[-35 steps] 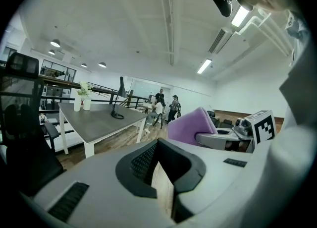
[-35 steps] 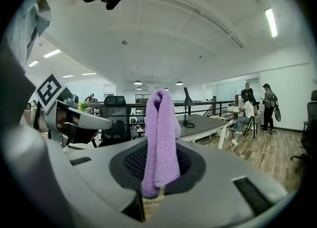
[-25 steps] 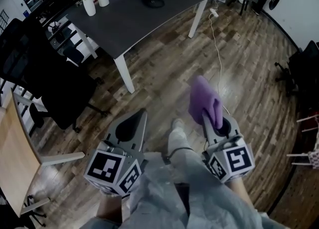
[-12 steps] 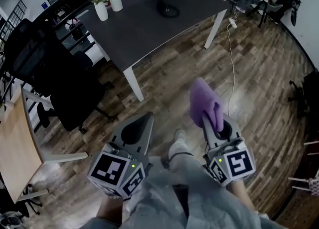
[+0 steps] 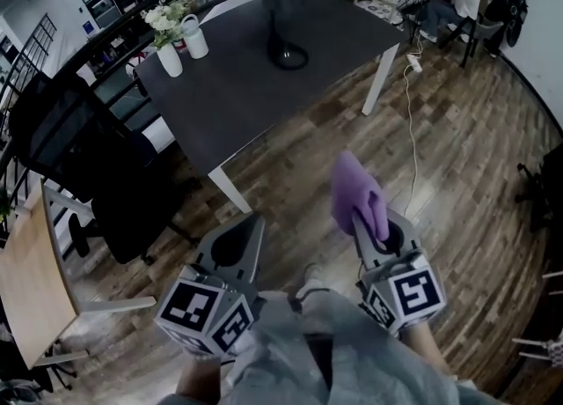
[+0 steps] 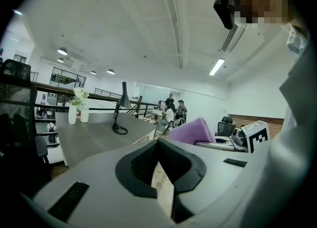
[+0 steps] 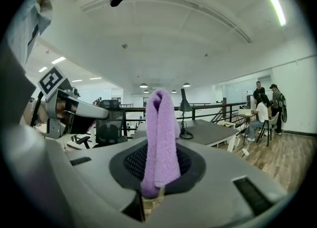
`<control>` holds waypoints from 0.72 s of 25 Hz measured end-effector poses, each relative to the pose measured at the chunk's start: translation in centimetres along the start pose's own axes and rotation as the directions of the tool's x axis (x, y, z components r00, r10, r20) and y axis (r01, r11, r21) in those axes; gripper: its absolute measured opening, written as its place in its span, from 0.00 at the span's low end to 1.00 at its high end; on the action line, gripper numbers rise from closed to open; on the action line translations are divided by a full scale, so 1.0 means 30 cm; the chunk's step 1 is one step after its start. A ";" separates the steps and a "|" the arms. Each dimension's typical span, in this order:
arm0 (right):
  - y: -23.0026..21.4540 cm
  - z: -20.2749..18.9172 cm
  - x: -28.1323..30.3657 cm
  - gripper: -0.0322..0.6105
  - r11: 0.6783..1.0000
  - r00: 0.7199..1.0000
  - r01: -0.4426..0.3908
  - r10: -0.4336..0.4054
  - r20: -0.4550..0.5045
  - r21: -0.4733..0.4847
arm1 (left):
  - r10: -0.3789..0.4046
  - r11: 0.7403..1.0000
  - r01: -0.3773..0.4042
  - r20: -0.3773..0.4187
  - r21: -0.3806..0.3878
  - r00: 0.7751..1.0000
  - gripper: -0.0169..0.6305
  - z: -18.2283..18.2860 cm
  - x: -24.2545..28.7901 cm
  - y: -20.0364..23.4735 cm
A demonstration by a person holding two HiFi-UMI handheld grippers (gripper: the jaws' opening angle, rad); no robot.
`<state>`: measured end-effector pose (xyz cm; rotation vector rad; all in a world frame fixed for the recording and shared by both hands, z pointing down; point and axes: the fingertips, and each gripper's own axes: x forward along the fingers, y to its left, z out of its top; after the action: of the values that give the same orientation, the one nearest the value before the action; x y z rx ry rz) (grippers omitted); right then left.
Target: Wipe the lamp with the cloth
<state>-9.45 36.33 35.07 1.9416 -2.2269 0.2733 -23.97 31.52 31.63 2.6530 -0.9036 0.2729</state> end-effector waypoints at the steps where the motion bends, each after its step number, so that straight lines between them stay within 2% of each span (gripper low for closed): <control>1: -0.025 0.004 0.016 0.13 1.000 1.000 -0.005 0.005 0.002 -0.001 | 0.006 1.000 -0.006 0.001 0.000 1.000 0.05 0.008 0.025 -0.002; 7: -0.163 0.018 0.111 0.13 1.000 1.000 -0.029 0.029 0.006 0.006 | 0.049 0.999 -0.049 0.010 -0.002 0.999 0.05 0.046 0.161 0.000; 11: -0.229 0.007 0.153 0.13 0.999 0.999 -0.050 0.050 -0.009 0.000 | 0.093 0.995 -0.094 0.012 0.029 0.996 0.05 0.047 0.218 -0.003; 18: -0.305 0.000 0.196 0.13 0.998 0.998 -0.060 0.060 -0.013 -0.001 | 0.112 0.994 -0.112 0.010 0.014 0.994 0.05 0.061 0.275 0.000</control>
<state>-1.18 29.46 36.74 1.8689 -2.2792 0.2912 -17.40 26.26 32.22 2.6229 -1.0599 0.2955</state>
